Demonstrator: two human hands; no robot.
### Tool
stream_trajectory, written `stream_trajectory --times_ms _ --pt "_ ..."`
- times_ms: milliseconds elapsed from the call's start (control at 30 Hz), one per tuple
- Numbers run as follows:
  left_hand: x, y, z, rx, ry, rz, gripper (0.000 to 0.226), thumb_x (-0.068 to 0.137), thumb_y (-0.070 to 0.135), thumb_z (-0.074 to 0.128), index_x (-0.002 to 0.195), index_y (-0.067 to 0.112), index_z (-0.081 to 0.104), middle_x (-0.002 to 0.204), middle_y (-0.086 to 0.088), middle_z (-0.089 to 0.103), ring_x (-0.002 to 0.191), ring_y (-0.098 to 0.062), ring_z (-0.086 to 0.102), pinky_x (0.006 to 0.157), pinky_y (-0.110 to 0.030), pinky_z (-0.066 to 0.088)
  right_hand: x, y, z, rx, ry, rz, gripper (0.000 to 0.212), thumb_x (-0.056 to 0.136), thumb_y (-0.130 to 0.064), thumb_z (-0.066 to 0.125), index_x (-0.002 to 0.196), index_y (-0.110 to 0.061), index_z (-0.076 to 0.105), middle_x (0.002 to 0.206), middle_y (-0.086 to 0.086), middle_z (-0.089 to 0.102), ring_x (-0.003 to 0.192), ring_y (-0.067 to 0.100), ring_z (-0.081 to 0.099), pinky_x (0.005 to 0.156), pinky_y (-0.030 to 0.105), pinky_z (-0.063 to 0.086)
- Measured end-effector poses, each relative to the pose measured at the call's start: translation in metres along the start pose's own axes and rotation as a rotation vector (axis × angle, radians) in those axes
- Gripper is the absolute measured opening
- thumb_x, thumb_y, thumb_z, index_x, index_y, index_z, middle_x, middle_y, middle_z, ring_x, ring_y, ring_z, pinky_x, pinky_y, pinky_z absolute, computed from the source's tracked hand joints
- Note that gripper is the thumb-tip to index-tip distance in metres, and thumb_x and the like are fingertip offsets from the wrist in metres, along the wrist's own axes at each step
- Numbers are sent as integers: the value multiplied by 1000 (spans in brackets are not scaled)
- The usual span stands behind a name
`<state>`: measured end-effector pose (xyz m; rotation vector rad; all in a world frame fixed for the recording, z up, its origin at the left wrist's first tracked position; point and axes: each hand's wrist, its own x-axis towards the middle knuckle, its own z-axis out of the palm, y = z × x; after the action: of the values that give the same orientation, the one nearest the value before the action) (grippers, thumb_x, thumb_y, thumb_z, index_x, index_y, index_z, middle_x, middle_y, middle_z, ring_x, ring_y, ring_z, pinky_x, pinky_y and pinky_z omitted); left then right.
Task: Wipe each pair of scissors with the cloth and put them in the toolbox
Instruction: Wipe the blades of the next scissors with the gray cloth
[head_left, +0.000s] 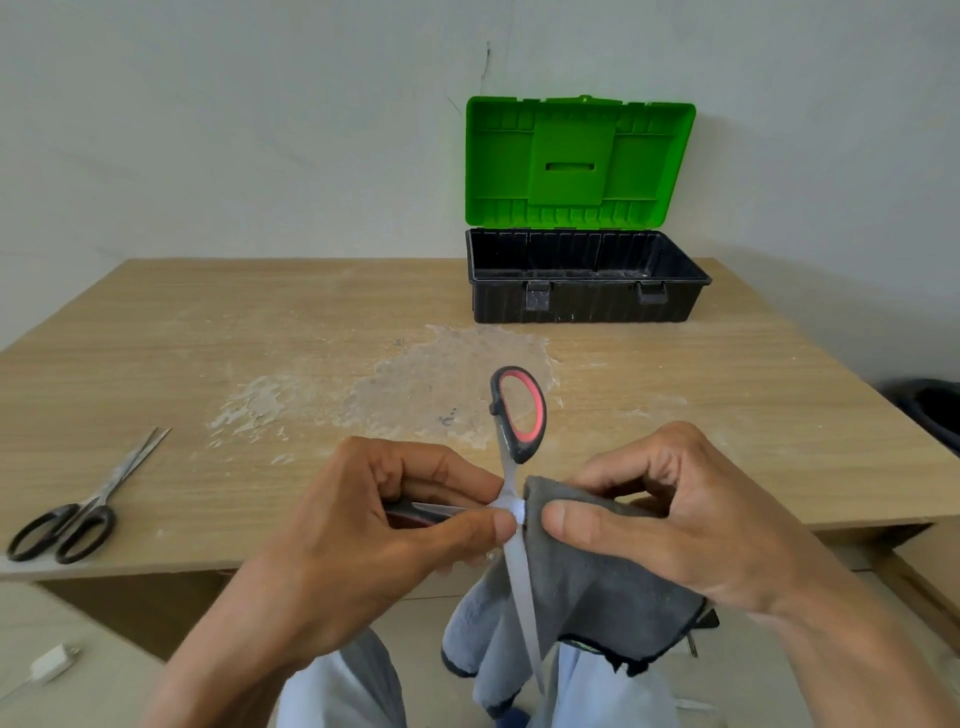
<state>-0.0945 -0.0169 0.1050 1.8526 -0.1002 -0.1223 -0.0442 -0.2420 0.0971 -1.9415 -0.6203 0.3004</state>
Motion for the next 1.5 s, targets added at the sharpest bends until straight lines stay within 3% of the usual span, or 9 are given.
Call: stream_trajectory --times_ms 100,367,567,733,867,1000,1233,1400,1500 --pt "-2 -3 -5 -17 22 -19 9 71 26 80 79 23 80 78 -5 78 72 -23 74 66 -31 61 -3 -1 -9 -5 -14 41 17 89 -35 83 77 -23 86 71 5 77 64 22 69 62 18 48" --pt "2 4 1 5 75 47 4 73 21 81 76 22 79 65 -2 75 54 -6 66 53 -14 49 -2 -6 -3 17 53 15 16 76 -41 74 74 -30 85 69 -10 79 63 3 71 62 9 48" --pt "2 3 5 22 74 25 5 74 25 80 78 27 78 68 1 76 62 -9 71 57 -18 54 -1 -3 2 23 37 30 22 77 -45 73 84 -29 87 78 -10 82 73 5 76 66 11 52" --pt "1 3 6 -13 34 -3 11 70 27 81 79 21 79 72 -2 77 64 -12 72 58 -18 54 -1 -2 4 6 -26 14 25 87 -47 72 76 -28 84 64 3 71 59 13 62 61 17 44" --pt "0 2 0 -64 39 -15 15 66 26 81 79 19 80 70 -6 76 59 -13 68 57 -20 55 0 -4 -2 42 -80 15 25 91 -41 70 69 -39 80 59 -10 66 56 1 58 60 12 42" --pt "-3 3 -9 -116 66 7 13 64 21 81 75 14 79 62 -9 72 50 -10 60 51 -16 48 -4 -3 -16 30 -21 19 25 91 -41 71 80 -25 86 66 3 74 58 20 64 61 19 45" --pt "2 4 -2 -94 60 32 16 65 21 82 77 11 78 63 -9 73 49 -9 60 51 -16 47 -1 -4 -8 13 -24 -41 26 91 -41 72 70 -28 82 62 12 66 55 28 54 56 24 40" --pt "0 3 -6 -83 26 16 13 67 20 81 78 13 79 67 -9 74 53 -10 61 53 -17 49 1 -7 -8 50 -83 -52 25 92 -36 72 67 -34 79 58 -7 66 54 4 56 54 14 39" --pt "-2 4 -7 -81 37 10 14 67 21 81 78 13 79 67 -9 74 54 -11 63 53 -17 49 -1 -6 -14 33 -69 -34 29 92 -36 73 69 -21 81 60 -2 66 53 14 55 54 18 40"
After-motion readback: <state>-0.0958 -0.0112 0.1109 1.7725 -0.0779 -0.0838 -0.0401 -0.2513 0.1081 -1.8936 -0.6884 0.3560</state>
